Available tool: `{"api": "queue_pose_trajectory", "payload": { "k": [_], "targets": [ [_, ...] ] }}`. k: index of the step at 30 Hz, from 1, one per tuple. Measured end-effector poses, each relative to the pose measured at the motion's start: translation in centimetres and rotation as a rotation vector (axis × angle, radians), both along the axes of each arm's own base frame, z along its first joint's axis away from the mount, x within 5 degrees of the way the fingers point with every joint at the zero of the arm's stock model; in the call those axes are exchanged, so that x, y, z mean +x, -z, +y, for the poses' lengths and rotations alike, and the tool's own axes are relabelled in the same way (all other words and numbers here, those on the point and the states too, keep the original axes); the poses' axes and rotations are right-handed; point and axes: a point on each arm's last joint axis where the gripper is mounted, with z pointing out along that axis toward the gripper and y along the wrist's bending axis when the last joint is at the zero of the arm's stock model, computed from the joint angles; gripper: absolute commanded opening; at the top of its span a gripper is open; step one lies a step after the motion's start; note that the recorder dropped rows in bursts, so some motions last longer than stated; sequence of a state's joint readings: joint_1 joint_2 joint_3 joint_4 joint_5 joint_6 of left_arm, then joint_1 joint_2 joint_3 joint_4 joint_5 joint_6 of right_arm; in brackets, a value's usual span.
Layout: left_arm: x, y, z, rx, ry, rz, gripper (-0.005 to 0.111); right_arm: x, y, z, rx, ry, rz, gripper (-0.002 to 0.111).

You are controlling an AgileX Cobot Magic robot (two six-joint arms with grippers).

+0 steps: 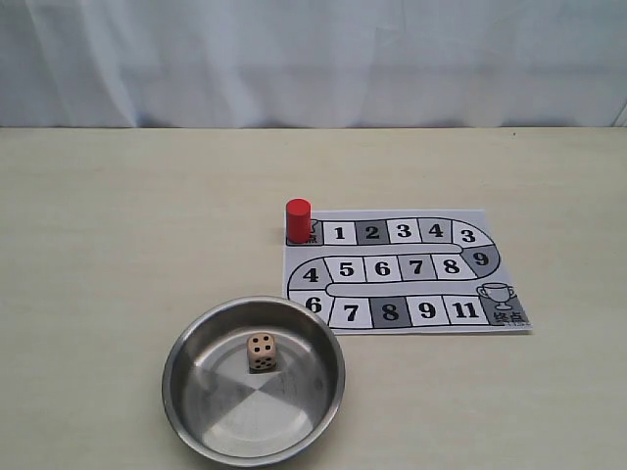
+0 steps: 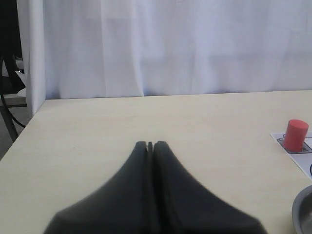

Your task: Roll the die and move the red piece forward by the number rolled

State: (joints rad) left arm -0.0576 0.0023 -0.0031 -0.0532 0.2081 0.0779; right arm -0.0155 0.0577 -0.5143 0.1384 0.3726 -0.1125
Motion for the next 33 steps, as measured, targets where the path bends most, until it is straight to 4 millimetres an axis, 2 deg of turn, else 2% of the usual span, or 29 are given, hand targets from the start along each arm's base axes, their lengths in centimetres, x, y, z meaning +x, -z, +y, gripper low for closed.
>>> {"api": "queue_pose_trajectory", "payload": {
  "k": [9, 13, 19, 22, 25, 33],
  "targets": [
    [0.0, 0.0, 0.0, 0.0, 0.0, 0.0, 0.0, 2.9, -2.1, 0.4, 0.077, -0.051, 0.156, 0.004],
    [0.0, 0.0, 0.0, 0.0, 0.0, 0.0, 0.0, 4.9, -2.1, 0.4, 0.043, -0.057, 0.266, 0.015],
    [0.0, 0.0, 0.0, 0.0, 0.0, 0.0, 0.0, 7.9, -1.8, 1.6, 0.017, -0.185, 0.398, 0.044],
    [0.0, 0.0, 0.0, 0.0, 0.0, 0.0, 0.0, 9.1, -1.2, 2.4, -0.038, -0.269, 0.454, 0.055],
    [0.0, 0.0, 0.0, 0.0, 0.0, 0.0, 0.0, 10.1, -0.6, 3.3, -0.081, -0.34, 0.505, 0.059],
    [0.0, 0.0, 0.0, 0.0, 0.0, 0.0, 0.0, 12.7, 1.7, 6.6, -0.217, -0.541, 0.644, 0.059]
  ]
}}
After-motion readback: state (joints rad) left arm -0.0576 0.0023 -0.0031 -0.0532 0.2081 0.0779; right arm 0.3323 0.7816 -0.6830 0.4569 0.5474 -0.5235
